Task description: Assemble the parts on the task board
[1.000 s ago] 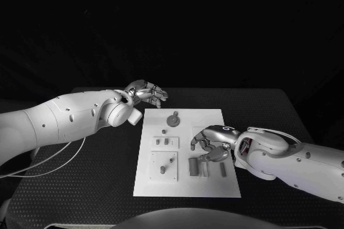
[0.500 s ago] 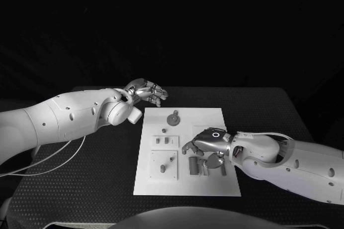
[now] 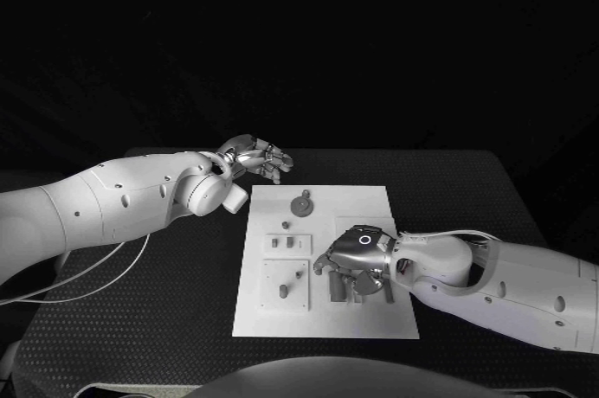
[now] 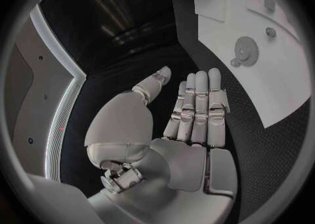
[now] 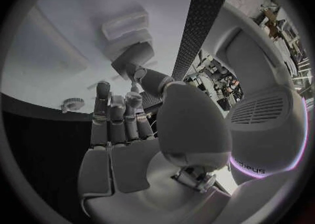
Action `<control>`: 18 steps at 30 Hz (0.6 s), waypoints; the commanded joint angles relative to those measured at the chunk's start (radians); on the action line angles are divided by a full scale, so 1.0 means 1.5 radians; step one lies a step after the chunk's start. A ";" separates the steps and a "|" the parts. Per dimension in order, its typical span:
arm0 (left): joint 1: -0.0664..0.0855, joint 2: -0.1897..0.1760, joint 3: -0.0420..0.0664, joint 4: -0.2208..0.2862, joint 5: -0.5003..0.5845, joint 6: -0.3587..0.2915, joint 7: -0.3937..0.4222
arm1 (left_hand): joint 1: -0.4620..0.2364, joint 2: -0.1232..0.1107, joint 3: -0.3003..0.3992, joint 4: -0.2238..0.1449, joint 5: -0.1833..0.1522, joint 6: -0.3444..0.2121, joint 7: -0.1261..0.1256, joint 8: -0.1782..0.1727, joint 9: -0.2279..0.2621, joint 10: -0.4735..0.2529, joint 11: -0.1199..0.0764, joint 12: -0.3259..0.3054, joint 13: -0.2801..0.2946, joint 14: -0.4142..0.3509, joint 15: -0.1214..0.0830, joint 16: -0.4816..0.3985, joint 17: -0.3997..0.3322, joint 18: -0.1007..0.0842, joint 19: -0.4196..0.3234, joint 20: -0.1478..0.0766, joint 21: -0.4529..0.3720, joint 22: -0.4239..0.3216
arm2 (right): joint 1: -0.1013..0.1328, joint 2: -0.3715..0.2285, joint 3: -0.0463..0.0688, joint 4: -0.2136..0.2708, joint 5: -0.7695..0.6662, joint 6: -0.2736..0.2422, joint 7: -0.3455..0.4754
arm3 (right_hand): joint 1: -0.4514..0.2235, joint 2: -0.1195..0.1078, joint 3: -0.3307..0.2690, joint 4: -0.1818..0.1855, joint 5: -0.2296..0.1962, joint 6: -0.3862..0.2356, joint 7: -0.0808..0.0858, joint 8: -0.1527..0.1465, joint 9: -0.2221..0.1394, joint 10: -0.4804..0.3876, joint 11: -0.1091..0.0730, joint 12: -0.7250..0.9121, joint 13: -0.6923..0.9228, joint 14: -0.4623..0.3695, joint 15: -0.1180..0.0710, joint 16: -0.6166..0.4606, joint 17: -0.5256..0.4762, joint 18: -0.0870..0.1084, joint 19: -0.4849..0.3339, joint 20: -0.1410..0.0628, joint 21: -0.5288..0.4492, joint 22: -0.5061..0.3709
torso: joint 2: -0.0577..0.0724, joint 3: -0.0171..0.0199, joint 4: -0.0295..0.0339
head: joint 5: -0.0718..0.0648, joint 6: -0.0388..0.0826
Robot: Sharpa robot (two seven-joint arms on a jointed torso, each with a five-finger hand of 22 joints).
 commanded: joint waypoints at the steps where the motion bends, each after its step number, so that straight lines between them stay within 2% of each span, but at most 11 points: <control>1: 0.000 0.001 0.000 0.001 0.003 0.011 0.002 | -0.006 -0.001 -0.001 0.003 0.003 -0.005 0.000 0.001 -0.001 -0.004 -0.002 0.001 0.001 -0.001 0.002 -0.005 0.001 0.011 0.002 0.000 -0.003 0.001 | -0.004 0.003 0.000 -0.004 -0.030 0.025 0.000 | 0.005 0.000 0.004 0.000 -0.003 0.005 0.000 0.004 -0.001 -0.003 -0.002 0.003 0.000 -0.005 0.000 0.004 -0.001 0.009 0.002 -0.001 0.004 0.015 | 0.000 -0.0007 0.0002 | 0.001 -0.002; 12: 0.000 0.001 0.000 0.001 0.003 0.013 0.001 | -0.006 0.000 -0.001 0.003 0.002 -0.005 0.000 0.001 -0.001 -0.004 -0.002 0.001 0.001 -0.001 0.002 -0.005 0.001 0.011 0.002 0.000 -0.003 0.001 | -0.018 0.010 0.000 -0.018 -0.030 0.048 -0.003 | -0.003 0.004 0.003 0.000 -0.003 0.018 0.006 0.014 -0.001 -0.006 -0.002 0.012 -0.003 -0.009 0.001 0.013 -0.006 0.009 -0.002 -0.001 0.012 0.015 | 0.000 -0.0008 0.0000 | 0.002 -0.005; 18: 0.000 0.001 0.000 0.001 0.003 0.015 0.001 | -0.006 0.000 -0.001 0.003 0.001 -0.005 0.000 0.001 -0.001 -0.004 -0.002 0.001 0.001 -0.001 0.002 -0.005 0.001 0.011 0.002 0.000 -0.003 0.001 | -0.022 0.012 0.000 -0.026 -0.033 0.048 -0.003 | -0.007 0.005 0.001 0.000 -0.003 0.020 0.007 0.016 -0.001 -0.006 -0.002 0.014 -0.004 -0.011 0.001 0.016 -0.007 0.009 -0.003 -0.001 0.014 0.015 | 0.000 -0.0003 -0.0006 | 0.004 -0.006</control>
